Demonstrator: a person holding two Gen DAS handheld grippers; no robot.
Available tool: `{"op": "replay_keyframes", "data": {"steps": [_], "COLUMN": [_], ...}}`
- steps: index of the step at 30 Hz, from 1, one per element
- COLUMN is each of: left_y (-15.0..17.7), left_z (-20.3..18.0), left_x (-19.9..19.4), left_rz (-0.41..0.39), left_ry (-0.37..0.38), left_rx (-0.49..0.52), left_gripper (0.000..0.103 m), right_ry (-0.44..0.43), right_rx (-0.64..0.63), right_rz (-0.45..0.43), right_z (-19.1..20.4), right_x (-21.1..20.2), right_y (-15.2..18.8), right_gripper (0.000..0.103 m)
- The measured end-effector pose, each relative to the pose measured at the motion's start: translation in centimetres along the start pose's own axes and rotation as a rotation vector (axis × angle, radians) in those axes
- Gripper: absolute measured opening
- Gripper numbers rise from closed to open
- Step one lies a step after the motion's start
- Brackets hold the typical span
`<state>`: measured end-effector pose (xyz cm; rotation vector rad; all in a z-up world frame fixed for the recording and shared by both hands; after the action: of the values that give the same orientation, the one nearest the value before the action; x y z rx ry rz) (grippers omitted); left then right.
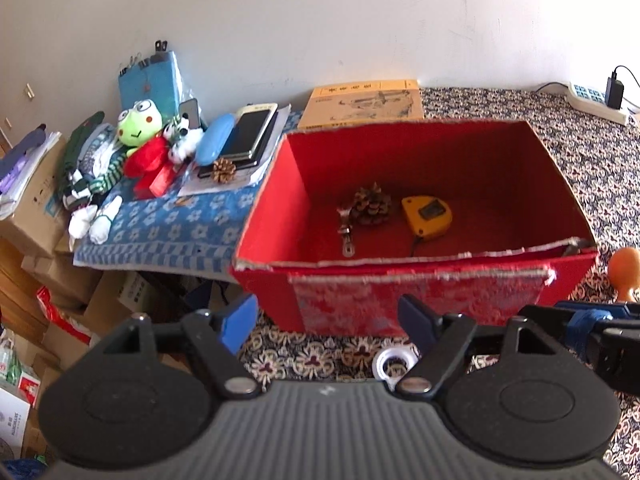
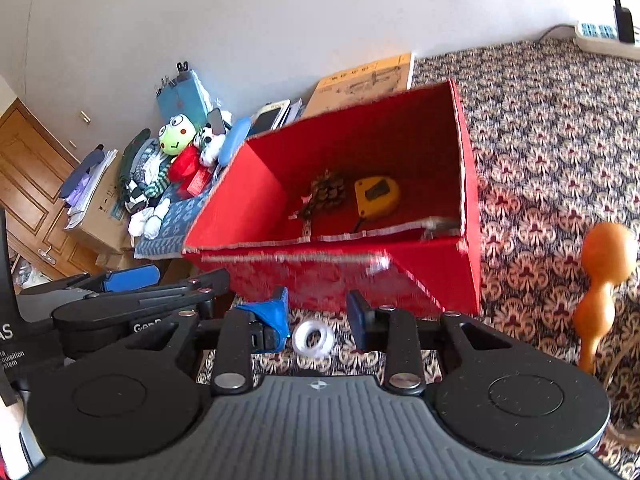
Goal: Organize rigid objects
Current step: 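Withdraw the right gripper from the box toward the black mouse, then lower the right gripper onto the black computer mouse and close it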
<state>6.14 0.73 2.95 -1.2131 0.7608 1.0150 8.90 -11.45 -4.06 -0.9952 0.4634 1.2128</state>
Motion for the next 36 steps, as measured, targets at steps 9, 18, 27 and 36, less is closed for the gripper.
{"op": "replay_keyframes", "data": {"steps": [9,18,27,36], "left_y": [2.4,4.3,7.0,10.2], "left_z": [-1.1,-1.1,-0.4,-1.0], "left_x": [1.0,2.8,5.4,6.7], "left_rz": [0.052,0.119,0.168,0.171], "left_ry": [0.001,0.017,0.116,0.294], "left_rx": [0.003,-0.023,-0.052,0.001], "left_gripper": [0.082,0.082,0.082,0.080], "right_ry": [-0.035,-0.081,-0.120,-0.140], "right_rx": [0.041,0.075,0.098,0.127], "right_rz": [0.028,0.054,0.105,0.167], "right_z": [-0.9,-1.5,-2.0,-2.8], "right_x": [0.5,1.7,4.1,6.2], "right_y": [2.1,3.6,5.4,6.4], "right_gripper": [0.015,0.015,0.015,0.015]}}
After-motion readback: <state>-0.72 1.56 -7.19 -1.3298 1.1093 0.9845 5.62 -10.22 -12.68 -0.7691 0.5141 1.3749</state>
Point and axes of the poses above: each gripper's, at about its wrist camera, not at the fingertips, and x roughly the way its jaws point, z to its left, y to its underside, the point moved 6 cm from there along x, roughly the way its jaws point, and after that the axes turned 14 degrees about z, right-handed, at the moved point
